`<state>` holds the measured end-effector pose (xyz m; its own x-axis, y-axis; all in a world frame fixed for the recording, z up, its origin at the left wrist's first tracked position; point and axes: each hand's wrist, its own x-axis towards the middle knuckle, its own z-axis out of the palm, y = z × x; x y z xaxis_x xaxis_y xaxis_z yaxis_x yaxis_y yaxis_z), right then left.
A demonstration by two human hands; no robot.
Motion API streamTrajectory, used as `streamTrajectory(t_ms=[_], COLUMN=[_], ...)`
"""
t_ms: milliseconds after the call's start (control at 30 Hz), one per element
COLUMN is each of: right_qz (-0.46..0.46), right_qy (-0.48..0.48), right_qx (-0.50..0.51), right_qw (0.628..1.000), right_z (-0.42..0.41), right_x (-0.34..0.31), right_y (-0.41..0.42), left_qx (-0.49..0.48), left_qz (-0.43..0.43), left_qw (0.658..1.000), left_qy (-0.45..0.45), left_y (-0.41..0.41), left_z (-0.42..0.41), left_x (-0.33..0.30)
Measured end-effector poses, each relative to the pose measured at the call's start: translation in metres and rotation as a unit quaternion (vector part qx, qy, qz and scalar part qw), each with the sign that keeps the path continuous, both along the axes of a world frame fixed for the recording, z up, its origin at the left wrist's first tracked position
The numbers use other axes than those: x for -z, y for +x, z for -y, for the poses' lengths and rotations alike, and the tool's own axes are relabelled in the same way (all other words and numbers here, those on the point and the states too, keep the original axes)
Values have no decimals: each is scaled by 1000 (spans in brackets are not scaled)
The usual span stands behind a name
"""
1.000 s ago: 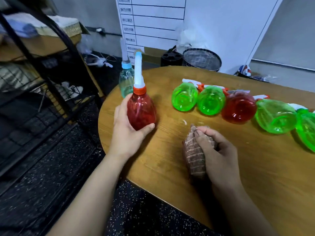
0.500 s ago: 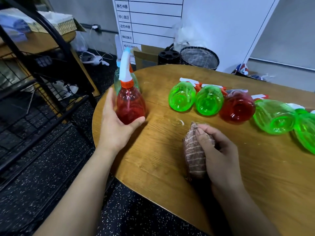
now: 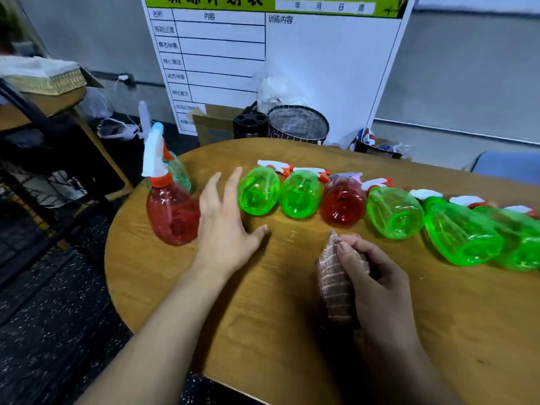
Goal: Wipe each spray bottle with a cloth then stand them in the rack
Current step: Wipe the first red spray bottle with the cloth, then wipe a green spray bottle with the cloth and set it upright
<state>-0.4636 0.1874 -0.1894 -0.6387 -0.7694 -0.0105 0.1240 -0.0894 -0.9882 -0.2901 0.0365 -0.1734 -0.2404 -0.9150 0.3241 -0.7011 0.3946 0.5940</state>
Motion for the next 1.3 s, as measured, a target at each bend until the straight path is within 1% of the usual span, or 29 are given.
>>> streamTrajectory(t_ms=[100, 233, 300, 367, 567, 633, 700, 733, 767, 800, 867, 900, 967, 1000, 1067, 1133, 1200, 1233, 1300], right_qz=[-14, -16, -13, -6, -19, -24, -15, -4, 4, 3, -3, -4, 3, 8, 11, -10, -50, -68, -114], right_qy=[-1, -3, -7, -13, -2, 2, 0, 1, 2, -1, -17, -33, -82, -105, -156, -198, -223, -228, -216], right_qx=[19, 29, 31, 35, 32, 18, 6, 2, -2, -4, 4, 10, 20, 28, 34, 45, 61, 73, 95], right_qw=[1000, 999, 999, 999, 999, 1000, 1000, 1000, 1000, 1000, 1000, 999, 996, 994, 987, 979, 972, 969, 965], right_z=[-10, -22, -26, -31, -43, -46, -51, -54, -56, -58, -61, -64, -66, -68, -70, -72, -76, -81, -92], right_x=[-5, -9, -10, -12, -11, -12, -13, -15, -18, -21, -32, -40, -55, -65, -90, -115, -135, -145, -161], right_y=[-16, -32, -38, -41, -50, -50, -50, -49, -49, -49, -49, -49, -53, -55, -57, -57, -59, -61, -66], left_qx=[2, 1, -16, -30, -50, -58, -49, -35, -12, 12, 50, 66, 104, 127, 175, 224, 274, 295, 318], left_qz=[51, 92, 94, 84, -19, -81, -174, -238, -313, -398, -547, -595, -642, -650, -647, -640, -626, -613, -582], left_qw=[998, 994, 993, 994, 998, 994, 982, 969, 949, 918, 830, 787, 716, 689, 647, 617, 612, 622, 659], left_qy=[21, 64, 75, 64, -24, -43, -59, -56, -36, 0, 95, 153, 253, 296, 363, 399, 398, 388, 356], left_y=[-21, -38, -42, -42, -21, -14, -11, -13, -19, -28, -49, -59, -74, -82, -98, -112, -121, -122, -119], left_z=[17, 36, 41, 42, 28, 20, 10, 5, -5, -19, -52, -66, -89, -101, -123, -145, -160, -167, -176], left_x=[-4, -4, -4, -3, 5, 8, 6, 3, -3, -12, -36, -46, -59, -68, -83, -96, -108, -114, -125])
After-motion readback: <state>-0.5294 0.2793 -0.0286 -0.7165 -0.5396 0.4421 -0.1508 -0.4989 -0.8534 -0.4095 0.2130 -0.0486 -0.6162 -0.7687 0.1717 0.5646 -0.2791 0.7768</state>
